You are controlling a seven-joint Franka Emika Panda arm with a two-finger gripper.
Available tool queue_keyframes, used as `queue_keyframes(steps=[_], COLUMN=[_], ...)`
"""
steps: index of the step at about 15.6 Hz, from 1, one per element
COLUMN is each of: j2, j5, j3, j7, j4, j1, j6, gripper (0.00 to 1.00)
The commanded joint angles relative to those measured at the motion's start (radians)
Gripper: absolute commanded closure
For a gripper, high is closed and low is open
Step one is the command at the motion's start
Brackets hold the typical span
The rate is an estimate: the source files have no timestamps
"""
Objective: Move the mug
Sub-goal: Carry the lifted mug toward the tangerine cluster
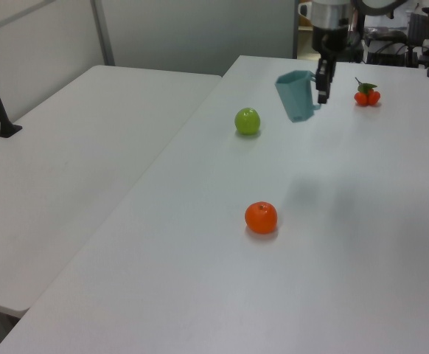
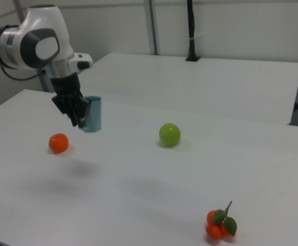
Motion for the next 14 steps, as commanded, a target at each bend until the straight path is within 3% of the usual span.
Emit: queue_keyframes(steps=[1,7,14], j2=[-0.076,-0.087,-0.099], j5=[0.022,0.007,-0.004], j3=[-0.015,-0.058,-0.059], j7=[-0.088,-0.146,-0.146], j4=[-0.139,-0.286,-0.414], j1=[-0.034,-0.048,-0.069], j6=[-0.009,0.035,0.177], gripper=[1.00,1.00,1.00])
